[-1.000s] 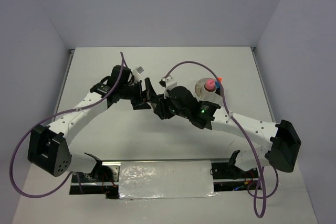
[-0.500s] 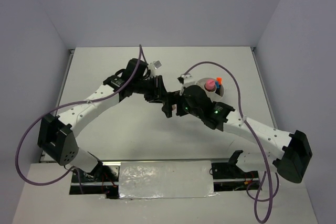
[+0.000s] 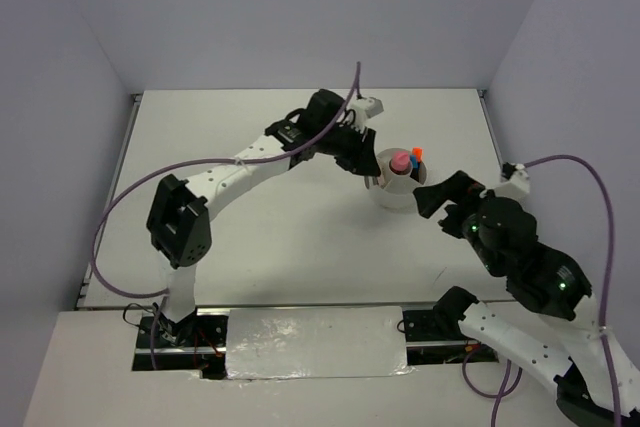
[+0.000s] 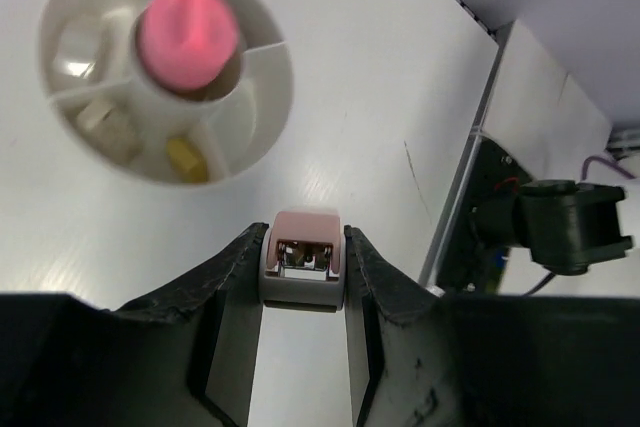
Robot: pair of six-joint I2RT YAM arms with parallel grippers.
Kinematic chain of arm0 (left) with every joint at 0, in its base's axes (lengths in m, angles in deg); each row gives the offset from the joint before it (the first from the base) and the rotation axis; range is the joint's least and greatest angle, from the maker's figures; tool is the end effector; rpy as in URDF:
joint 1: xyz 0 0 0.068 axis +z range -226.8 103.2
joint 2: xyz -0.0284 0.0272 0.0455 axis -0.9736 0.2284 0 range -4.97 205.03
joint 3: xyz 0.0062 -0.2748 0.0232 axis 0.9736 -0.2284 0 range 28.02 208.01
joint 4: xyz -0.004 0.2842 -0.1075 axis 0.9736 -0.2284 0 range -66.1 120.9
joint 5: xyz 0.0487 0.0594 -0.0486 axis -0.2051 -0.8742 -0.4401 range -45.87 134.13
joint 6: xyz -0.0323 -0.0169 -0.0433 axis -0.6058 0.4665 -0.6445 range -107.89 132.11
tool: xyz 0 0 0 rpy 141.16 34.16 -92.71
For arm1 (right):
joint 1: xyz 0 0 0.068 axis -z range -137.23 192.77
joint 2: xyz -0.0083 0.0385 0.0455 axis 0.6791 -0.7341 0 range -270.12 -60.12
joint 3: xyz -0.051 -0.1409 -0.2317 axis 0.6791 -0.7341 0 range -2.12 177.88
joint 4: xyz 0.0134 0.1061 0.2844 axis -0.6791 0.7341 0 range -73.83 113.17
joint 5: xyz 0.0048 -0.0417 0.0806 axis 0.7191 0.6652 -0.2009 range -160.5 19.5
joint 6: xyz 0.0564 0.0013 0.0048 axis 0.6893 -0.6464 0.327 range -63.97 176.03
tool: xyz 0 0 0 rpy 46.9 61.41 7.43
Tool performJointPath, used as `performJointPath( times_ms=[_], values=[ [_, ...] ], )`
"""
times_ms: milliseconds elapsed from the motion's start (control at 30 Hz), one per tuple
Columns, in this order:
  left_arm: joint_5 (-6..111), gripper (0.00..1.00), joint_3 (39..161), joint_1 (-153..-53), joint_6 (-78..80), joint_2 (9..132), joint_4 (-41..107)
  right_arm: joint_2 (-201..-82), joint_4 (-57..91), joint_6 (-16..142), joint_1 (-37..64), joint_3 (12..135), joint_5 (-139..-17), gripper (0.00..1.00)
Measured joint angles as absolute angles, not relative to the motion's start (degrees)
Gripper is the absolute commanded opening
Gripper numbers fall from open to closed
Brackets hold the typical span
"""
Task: Sort the stationery into containers
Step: Place the stapler in the storage box.
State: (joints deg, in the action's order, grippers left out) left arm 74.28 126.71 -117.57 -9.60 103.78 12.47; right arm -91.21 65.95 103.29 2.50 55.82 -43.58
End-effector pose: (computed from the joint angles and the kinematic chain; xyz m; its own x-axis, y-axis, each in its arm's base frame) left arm 0.3634 -0.3396 0.3233 -0.6683 0.1538 -0.7279 0.7015 0.4559 -0.5478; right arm 0.1057 0.0660 0.3934 -0.3914 0.5267 -0.7546 0.0431 0.8296 0.5567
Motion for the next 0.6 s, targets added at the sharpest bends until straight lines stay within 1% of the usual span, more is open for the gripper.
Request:
performJointPath(
  times_ms=[133,233,367,500,600],
  values=[
    [72.86,0.00,134.47,-123.23,-1.40,109.90,10.46,-92.00,79.74,109.70,2.65,64.91,-38.71,1.00],
    [71.18,0.00,137.14,-127.36,2.53,111.67,9.95,-92.11,86.30,112.47,2.65,67.82,-37.07,1.00],
    [69.56,0.00,139.28,-130.34,7.40,113.07,10.26,-89.70,90.45,114.07,2.65,68.45,-36.83,1.00],
    [67.64,0.00,141.20,-130.14,12.23,115.01,9.93,-86.36,91.94,114.77,2.67,68.45,-37.90,1.00],
    [66.17,0.00,141.29,-129.88,15.38,115.84,9.87,-86.05,92.66,114.57,2.67,68.62,-38.82,1.00]
  ],
)
